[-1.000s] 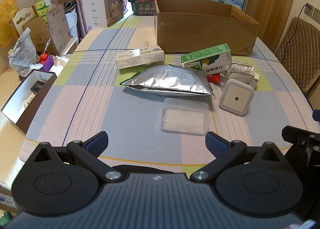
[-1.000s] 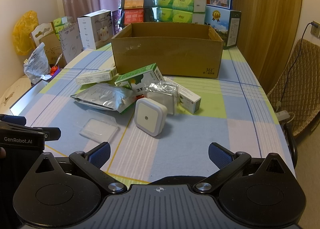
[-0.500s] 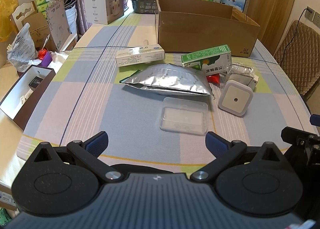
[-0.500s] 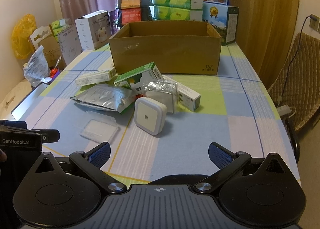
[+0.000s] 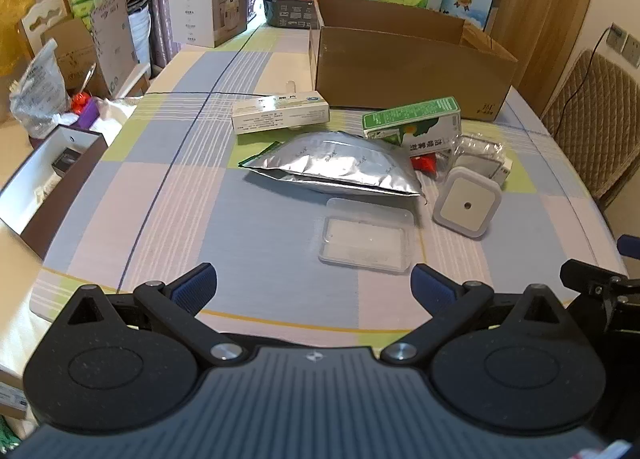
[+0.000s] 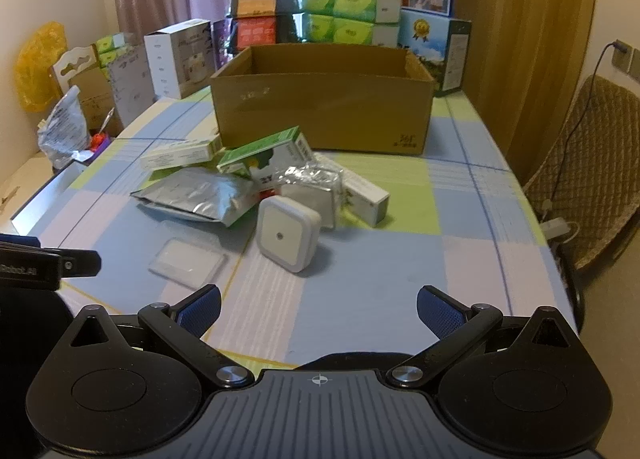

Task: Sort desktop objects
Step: 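Reach the left gripper to the clear plastic container while the right approaches the white night-light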

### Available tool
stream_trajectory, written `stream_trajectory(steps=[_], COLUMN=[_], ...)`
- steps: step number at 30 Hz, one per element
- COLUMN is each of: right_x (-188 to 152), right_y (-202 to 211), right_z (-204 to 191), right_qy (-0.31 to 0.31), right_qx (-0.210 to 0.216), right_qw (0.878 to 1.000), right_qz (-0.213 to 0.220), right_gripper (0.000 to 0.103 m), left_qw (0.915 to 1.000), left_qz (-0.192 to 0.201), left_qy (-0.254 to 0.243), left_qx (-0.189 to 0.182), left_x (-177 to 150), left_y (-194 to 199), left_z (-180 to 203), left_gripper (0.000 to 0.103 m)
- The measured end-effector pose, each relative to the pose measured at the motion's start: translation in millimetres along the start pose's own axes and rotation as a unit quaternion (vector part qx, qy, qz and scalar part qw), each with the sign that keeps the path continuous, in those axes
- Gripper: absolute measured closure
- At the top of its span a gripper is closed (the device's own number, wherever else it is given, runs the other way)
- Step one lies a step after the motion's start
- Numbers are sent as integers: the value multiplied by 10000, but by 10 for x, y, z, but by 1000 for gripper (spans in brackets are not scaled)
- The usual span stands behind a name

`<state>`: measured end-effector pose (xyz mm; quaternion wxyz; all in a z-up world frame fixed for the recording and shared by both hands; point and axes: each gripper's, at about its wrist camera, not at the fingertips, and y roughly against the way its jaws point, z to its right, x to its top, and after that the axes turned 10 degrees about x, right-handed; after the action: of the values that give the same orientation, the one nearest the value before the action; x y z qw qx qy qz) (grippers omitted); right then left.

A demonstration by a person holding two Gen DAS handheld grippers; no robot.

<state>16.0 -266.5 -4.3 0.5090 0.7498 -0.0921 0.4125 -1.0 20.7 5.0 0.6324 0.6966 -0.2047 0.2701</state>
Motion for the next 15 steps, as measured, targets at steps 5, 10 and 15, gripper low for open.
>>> stream_trajectory(steps=[5, 10, 15], right_x=[20, 28, 14], right_y=[24, -75, -243], right_z=[48, -2, 1], right_qy=[-232, -203, -229], right_qx=[217, 206, 245], right_qw=[9994, 9994, 9994], right_qz=[146, 194, 120], right_gripper=[2, 2, 2], left_qw=[9998, 9994, 9991], left_qz=[-80, -24, -17], left_qy=[-65, -115, -217], left_qx=[-174, -328, -377], left_x=[29, 65, 139], left_y=[-32, -106, -234], left_z=[33, 109, 191], left_gripper=[1, 1, 1])
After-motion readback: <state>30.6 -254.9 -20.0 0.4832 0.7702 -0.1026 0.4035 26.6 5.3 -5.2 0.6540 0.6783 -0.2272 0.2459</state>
